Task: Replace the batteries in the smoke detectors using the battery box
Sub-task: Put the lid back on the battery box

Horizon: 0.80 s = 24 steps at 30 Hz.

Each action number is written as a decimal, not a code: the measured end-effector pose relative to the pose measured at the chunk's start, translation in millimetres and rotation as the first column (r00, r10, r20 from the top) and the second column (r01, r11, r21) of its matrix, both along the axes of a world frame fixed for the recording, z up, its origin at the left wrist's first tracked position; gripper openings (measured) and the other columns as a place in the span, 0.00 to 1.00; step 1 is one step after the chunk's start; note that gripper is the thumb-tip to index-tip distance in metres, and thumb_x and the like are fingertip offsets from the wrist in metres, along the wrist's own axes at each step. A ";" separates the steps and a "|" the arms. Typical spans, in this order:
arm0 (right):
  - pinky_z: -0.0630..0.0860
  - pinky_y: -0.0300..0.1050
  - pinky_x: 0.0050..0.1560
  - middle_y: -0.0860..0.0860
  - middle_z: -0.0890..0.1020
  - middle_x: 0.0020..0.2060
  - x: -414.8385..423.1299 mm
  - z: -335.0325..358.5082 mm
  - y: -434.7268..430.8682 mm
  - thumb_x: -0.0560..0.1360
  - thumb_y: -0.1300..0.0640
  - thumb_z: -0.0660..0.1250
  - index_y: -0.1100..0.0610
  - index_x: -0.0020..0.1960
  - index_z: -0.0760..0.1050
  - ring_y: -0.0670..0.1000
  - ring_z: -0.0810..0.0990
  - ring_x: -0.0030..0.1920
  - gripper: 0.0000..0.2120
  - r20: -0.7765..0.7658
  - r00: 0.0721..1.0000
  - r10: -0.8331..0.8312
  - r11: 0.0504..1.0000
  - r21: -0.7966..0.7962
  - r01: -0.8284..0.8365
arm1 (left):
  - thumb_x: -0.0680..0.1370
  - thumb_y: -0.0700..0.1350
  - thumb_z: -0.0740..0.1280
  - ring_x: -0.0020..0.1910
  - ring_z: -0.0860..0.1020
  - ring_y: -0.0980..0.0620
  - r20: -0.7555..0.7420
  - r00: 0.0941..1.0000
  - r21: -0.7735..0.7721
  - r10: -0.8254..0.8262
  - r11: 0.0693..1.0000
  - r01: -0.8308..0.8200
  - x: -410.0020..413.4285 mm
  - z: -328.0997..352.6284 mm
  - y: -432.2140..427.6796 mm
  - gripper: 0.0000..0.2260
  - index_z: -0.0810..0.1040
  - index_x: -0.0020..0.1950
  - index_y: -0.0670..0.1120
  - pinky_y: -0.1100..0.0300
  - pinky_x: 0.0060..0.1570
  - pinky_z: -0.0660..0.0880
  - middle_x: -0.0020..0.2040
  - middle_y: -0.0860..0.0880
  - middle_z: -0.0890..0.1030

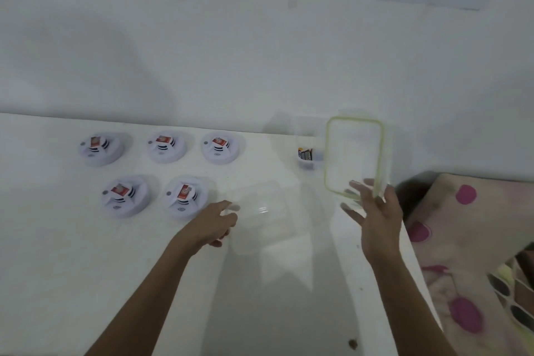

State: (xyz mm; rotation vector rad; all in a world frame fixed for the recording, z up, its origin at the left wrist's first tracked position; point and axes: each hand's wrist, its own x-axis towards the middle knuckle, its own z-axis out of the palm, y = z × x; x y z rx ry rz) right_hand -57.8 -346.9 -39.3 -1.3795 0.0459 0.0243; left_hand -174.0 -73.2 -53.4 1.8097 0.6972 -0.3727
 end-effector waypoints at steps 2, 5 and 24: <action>0.81 0.51 0.47 0.54 0.82 0.53 -23.3 1.0 14.1 0.80 0.63 0.61 0.56 0.55 0.75 0.53 0.82 0.53 0.06 0.092 0.992 0.081 0.990 -0.119 -0.070 | 0.75 0.42 0.60 0.34 0.72 0.54 -0.030 0.998 0.034 -0.060 0.998 0.061 -7.1 2.3 4.1 0.18 0.73 0.63 0.54 0.62 0.34 0.73 0.37 0.50 0.75; 0.81 0.47 0.51 0.46 0.82 0.52 -55.8 -6.2 32.2 0.78 0.69 0.60 0.44 0.53 0.77 0.47 0.81 0.55 0.20 0.243 0.948 0.207 0.920 -0.377 -0.105 | 0.75 0.43 0.59 0.37 0.72 0.54 -0.064 0.990 0.069 -0.127 0.989 0.131 -19.3 3.7 14.2 0.21 0.70 0.67 0.56 0.62 0.34 0.73 0.38 0.51 0.75; 0.63 0.43 0.71 0.54 0.69 0.70 -145.7 -54.1 48.7 0.73 0.63 0.59 0.52 0.66 0.75 0.56 0.64 0.72 0.22 0.400 0.595 0.697 0.511 -0.859 -0.021 | 0.80 0.41 0.60 0.45 0.82 0.45 0.169 0.983 -0.220 0.069 0.975 -0.030 -94.5 0.1 63.6 0.11 0.80 0.57 0.50 0.47 0.47 0.81 0.49 0.42 0.83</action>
